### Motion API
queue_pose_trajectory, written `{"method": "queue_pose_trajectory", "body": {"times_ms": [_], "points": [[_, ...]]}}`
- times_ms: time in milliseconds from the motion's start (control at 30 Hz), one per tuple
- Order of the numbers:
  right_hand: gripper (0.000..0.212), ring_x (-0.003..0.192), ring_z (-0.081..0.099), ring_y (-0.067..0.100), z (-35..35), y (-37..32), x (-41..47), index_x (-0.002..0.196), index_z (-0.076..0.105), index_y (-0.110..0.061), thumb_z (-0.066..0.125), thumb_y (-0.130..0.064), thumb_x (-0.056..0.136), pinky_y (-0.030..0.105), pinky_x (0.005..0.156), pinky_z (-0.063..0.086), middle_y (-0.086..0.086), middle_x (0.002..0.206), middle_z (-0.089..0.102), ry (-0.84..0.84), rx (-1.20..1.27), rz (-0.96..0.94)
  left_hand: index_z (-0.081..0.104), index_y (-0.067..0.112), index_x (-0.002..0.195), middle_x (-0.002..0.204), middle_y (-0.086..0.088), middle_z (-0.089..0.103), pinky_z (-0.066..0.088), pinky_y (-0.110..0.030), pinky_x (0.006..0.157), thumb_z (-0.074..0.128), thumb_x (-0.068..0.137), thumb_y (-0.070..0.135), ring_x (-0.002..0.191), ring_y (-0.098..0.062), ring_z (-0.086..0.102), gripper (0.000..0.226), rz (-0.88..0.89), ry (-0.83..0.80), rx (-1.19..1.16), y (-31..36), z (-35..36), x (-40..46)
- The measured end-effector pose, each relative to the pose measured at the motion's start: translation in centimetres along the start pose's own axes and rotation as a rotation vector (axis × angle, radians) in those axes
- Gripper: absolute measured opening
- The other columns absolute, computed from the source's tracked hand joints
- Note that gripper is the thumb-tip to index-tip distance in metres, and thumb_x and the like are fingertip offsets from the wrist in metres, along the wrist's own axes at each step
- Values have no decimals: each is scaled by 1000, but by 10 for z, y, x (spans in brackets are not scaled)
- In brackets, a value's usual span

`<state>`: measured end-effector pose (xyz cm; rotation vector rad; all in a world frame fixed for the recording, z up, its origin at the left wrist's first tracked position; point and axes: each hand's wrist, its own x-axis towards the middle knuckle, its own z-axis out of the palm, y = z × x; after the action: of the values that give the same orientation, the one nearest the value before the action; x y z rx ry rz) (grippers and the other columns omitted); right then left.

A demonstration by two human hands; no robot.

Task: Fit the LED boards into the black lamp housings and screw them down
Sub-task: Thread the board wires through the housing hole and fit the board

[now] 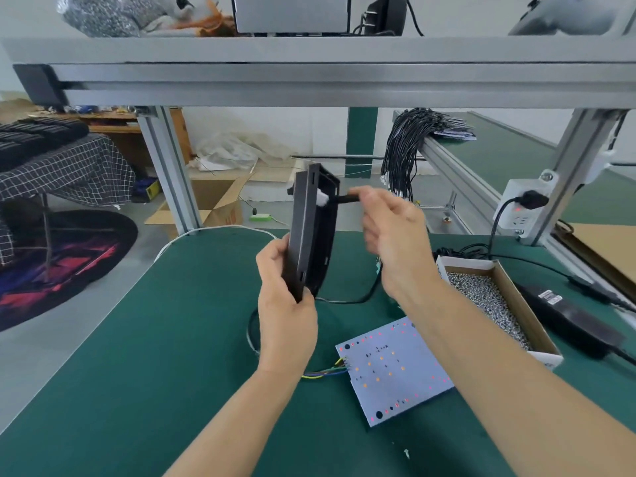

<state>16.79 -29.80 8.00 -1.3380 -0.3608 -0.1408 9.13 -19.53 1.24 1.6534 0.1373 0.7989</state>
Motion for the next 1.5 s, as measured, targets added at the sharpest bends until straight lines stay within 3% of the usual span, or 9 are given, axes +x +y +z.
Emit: {"method": "queue_pose_trajectory", "body": {"times_ms": [233,433,667,800,967,1067,1200,1367,1500], "points": [[24,55,58,6,-3,7,-5,83,66,-23,50,-15,98,16,48,42,-7,62,66,3,-66,-59,39,31,130,105,28,61,50,-15,76,67,58,-6,95,4,60,85,-34,-321,-135,-2,-5,9],[21,60,64,9,2,-3,-12,86,65,-20,50,-13,99,20,53,49,-5,65,69,-158,-208,-180,52,20,120,101,1,67,53,-39,86,65,54,-1,88,-12,64,71,-188,-89,-209,25,-5,48],[20,61,67,6,18,4,-18,83,65,-12,51,-8,97,20,59,54,-6,63,68,164,22,-23,55,47,118,109,16,67,44,-15,89,62,86,3,95,4,59,55,27,-71,74,32,5,39],[12,74,60,-2,20,18,-29,100,67,-13,56,-11,94,17,71,45,-11,81,67,-21,-485,-333,63,33,114,103,4,71,50,-36,95,53,86,-2,99,-16,65,46,-114,-72,-128,32,9,37],[22,63,61,17,11,15,-19,114,47,-20,57,-25,95,28,66,48,6,82,65,-383,-433,87,63,21,84,89,-6,69,53,-53,89,53,90,1,83,-23,62,22,-250,170,-203,34,-6,61],[10,65,62,11,-3,15,-19,94,61,-13,53,-7,96,23,76,50,2,74,66,-430,-422,48,61,29,82,84,7,67,54,-43,84,55,90,7,83,-15,62,24,-193,286,-122,32,-24,73],[8,53,63,12,16,7,-7,87,67,-1,62,-6,90,30,66,55,3,66,68,-251,-353,-11,62,35,111,93,26,64,43,-8,84,51,84,-3,87,16,57,48,90,-47,173,30,-16,53],[24,71,62,11,30,22,-10,92,52,-25,73,-17,83,23,74,49,-3,76,66,-376,-406,55,63,22,83,84,1,69,55,-49,85,55,86,-4,81,-20,64,28,-190,253,-171,38,-29,81],[20,71,60,18,15,34,-24,80,63,-28,55,-17,95,37,77,48,-1,69,67,-402,-487,55,62,26,92,84,14,63,48,-18,79,52,88,-2,74,-3,58,30,-5,362,-39,38,-53,91]]}}
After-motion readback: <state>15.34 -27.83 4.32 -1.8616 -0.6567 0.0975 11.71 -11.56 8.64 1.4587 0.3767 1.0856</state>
